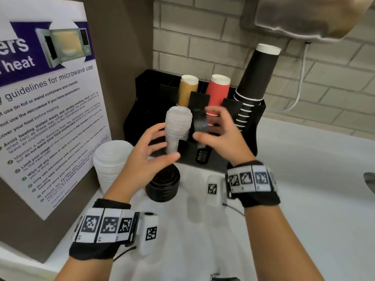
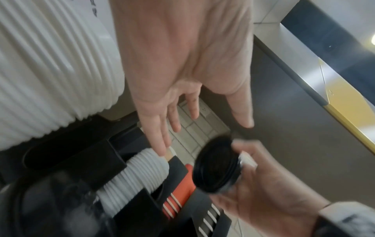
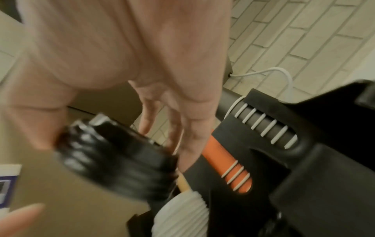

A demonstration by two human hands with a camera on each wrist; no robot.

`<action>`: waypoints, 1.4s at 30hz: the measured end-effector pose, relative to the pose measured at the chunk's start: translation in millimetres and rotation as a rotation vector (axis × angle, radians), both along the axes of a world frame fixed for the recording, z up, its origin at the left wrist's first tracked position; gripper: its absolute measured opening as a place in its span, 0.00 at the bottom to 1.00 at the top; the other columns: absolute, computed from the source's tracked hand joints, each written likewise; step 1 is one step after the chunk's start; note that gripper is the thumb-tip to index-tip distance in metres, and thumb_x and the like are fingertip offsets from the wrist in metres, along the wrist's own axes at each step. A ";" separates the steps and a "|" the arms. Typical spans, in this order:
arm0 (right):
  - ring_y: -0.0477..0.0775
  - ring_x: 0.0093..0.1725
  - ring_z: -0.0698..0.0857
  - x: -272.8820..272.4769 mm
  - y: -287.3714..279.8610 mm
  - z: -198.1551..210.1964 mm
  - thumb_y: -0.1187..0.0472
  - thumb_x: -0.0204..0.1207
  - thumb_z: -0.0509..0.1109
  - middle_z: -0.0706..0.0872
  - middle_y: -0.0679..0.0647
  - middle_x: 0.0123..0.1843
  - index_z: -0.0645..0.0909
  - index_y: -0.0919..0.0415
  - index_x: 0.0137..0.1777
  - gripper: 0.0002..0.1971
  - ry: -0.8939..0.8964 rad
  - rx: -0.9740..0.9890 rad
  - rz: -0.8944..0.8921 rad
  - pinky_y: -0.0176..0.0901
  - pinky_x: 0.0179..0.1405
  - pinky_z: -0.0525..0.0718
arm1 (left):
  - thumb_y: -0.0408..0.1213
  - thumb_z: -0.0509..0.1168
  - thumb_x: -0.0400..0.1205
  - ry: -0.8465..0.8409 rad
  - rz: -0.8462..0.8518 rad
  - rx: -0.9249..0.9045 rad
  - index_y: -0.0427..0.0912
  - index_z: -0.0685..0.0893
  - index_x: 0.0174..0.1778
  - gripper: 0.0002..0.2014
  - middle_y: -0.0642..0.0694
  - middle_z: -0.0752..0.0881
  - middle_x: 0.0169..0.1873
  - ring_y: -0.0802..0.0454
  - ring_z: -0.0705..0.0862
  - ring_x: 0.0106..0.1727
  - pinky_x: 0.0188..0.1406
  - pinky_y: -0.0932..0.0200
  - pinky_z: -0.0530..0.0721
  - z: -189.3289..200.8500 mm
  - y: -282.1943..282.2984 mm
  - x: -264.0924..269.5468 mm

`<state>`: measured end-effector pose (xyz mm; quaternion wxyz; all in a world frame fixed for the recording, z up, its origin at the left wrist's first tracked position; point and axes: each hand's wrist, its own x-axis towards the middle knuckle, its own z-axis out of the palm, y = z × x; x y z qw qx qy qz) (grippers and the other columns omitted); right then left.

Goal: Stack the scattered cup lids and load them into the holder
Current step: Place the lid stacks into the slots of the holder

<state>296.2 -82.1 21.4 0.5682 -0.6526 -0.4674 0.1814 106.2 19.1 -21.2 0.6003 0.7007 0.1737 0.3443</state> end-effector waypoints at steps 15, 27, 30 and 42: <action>0.61 0.64 0.77 68.4 65.8 -23.0 0.61 0.63 0.81 0.74 0.63 0.69 0.66 0.60 0.77 0.43 -0.810 -0.851 0.029 0.52 0.59 0.83 | 0.41 0.73 0.76 0.018 0.182 0.004 0.62 0.83 0.59 0.17 0.60 0.83 0.62 0.61 0.86 0.56 0.71 0.38 0.78 15.3 7.6 -18.9; 0.62 0.71 0.69 56.5 60.5 -39.1 0.48 0.65 0.81 0.68 0.61 0.72 0.63 0.58 0.77 0.44 -1.068 -1.004 -0.059 0.57 0.62 0.80 | 0.46 0.71 0.72 0.026 0.200 -0.017 0.65 0.84 0.56 0.16 0.60 0.83 0.61 0.62 0.86 0.55 0.71 0.39 0.78 21.4 2.6 -21.7; 0.62 0.71 0.70 50.0 57.6 -40.1 0.47 0.67 0.79 0.69 0.61 0.72 0.64 0.59 0.76 0.41 -1.119 -1.031 -0.103 0.55 0.65 0.76 | 0.45 0.72 0.73 0.022 0.200 -0.012 0.63 0.84 0.57 0.16 0.59 0.82 0.63 0.62 0.86 0.54 0.71 0.39 0.78 21.9 2.8 -23.5; 0.59 0.71 0.68 -43.3 52.6 -44.1 0.38 0.65 0.78 0.72 0.57 0.70 0.64 0.45 0.78 0.43 -0.704 -0.762 0.347 0.59 0.68 0.75 | 0.45 0.70 0.72 0.004 0.206 -0.010 0.58 0.83 0.58 0.17 0.56 0.82 0.62 0.60 0.86 0.54 0.70 0.39 0.80 22.3 4.9 -23.2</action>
